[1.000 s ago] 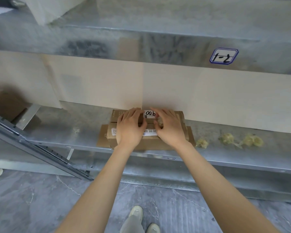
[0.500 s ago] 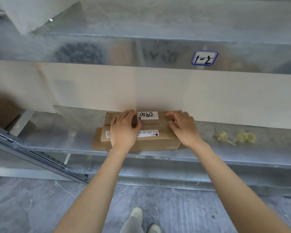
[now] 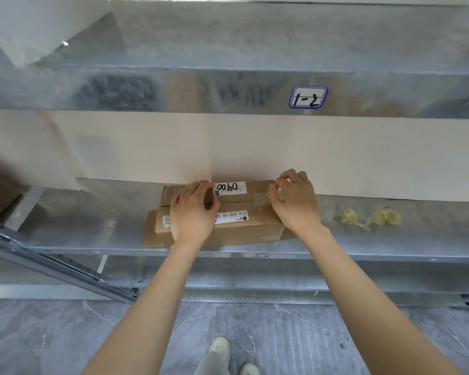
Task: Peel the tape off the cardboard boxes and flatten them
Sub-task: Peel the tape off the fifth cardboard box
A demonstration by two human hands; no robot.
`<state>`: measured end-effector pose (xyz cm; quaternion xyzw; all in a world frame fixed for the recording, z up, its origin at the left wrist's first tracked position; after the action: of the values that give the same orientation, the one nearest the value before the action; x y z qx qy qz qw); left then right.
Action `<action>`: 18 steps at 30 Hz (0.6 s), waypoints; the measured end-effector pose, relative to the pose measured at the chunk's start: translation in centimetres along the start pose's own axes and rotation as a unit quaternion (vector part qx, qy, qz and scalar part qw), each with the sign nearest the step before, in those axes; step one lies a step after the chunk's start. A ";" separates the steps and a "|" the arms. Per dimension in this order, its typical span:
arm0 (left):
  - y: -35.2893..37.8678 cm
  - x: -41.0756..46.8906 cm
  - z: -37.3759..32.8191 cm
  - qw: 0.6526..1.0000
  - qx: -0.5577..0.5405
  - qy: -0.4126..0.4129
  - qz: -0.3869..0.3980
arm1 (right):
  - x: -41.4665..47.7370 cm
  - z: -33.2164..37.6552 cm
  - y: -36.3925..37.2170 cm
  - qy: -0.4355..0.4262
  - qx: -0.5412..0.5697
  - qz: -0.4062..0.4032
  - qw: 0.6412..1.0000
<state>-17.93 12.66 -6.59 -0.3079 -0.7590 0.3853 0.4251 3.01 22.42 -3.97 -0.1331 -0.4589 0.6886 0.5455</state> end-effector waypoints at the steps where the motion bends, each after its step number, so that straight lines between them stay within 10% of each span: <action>1: 0.0 0.0 0.0 1.000 0.000 0.001 -0.001 | 0.1 0.2 -0.1 0.004 -0.004 -0.001 1.000; 11: 0.2 0.1 0.1 1.000 -0.001 -0.006 0.009 | -0.6 -1.2 1.4 0.113 -0.030 0.017 0.993; 18: 0.3 0.0 0.1 1.000 0.001 -0.004 0.009 | 0.1 0.2 1.1 0.137 0.262 -0.007 0.955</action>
<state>-18.03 12.77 -6.86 -0.3130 -0.7574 0.3915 0.4186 2.18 22.43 -4.69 -0.0754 -0.1838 0.7558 0.6240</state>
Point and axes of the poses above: each hand's wrist, its own x-axis towards the middle knuckle, its own y-axis out of the palm, z = x × y, the point moved 10 cm from there along x, towards the middle knuckle, and after that the axes turned 10 degrees about x, right-handed, at the moved point
